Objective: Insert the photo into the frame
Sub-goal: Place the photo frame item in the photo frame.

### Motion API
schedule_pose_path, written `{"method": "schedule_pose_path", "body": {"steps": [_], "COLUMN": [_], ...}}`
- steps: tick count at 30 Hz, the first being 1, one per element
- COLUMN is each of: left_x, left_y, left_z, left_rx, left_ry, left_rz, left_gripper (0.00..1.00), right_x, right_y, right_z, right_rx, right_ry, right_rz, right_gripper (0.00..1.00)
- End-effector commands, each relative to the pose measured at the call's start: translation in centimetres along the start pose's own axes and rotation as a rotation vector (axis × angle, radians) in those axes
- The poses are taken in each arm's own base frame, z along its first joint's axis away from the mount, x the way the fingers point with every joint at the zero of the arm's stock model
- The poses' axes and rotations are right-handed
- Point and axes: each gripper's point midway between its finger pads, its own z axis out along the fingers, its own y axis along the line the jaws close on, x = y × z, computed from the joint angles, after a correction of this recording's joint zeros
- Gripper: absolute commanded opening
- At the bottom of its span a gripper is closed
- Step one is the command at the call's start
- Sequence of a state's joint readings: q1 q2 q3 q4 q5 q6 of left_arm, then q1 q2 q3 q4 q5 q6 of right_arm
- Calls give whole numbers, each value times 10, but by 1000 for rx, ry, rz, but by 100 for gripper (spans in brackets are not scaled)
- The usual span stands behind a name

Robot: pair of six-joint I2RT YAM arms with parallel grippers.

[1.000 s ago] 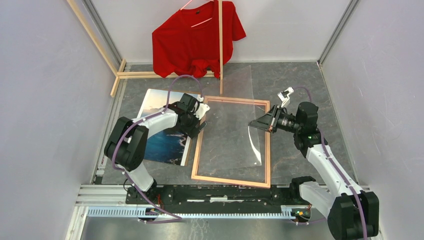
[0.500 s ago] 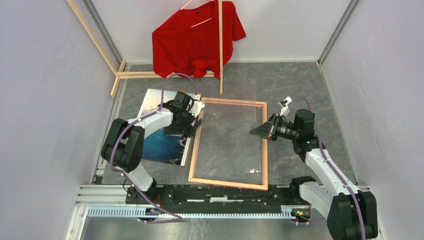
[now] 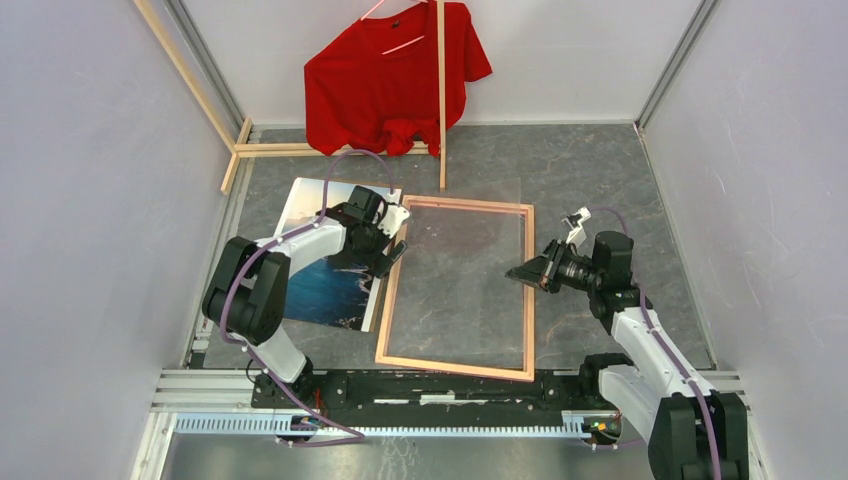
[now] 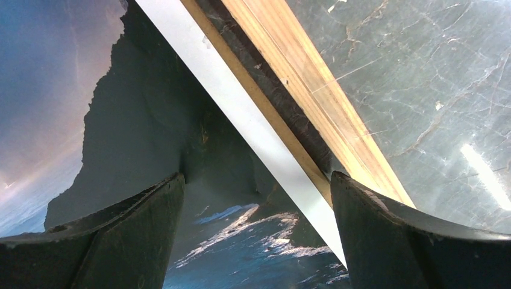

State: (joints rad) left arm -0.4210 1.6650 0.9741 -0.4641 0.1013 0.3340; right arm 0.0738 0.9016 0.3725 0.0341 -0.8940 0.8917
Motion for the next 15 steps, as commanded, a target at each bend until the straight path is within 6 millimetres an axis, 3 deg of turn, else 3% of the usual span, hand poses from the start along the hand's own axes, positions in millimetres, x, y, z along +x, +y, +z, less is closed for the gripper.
{"method": "schedule_pose_path", "body": {"steps": [1, 15], "left_x": [-6, -1], "left_y": [-1, -2], "left_z": [-3, 0], "left_rx": [9, 12], "left_ry": [-38, -22], "left_rz": [13, 20], "left_gripper": [96, 96], "right_x": [0, 9], "right_y": [1, -24], "right_z": [-1, -5], "right_rx": [-19, 19], "right_ry": [-6, -26], "right_rz": [-30, 14], "right_gripper": [0, 0]}}
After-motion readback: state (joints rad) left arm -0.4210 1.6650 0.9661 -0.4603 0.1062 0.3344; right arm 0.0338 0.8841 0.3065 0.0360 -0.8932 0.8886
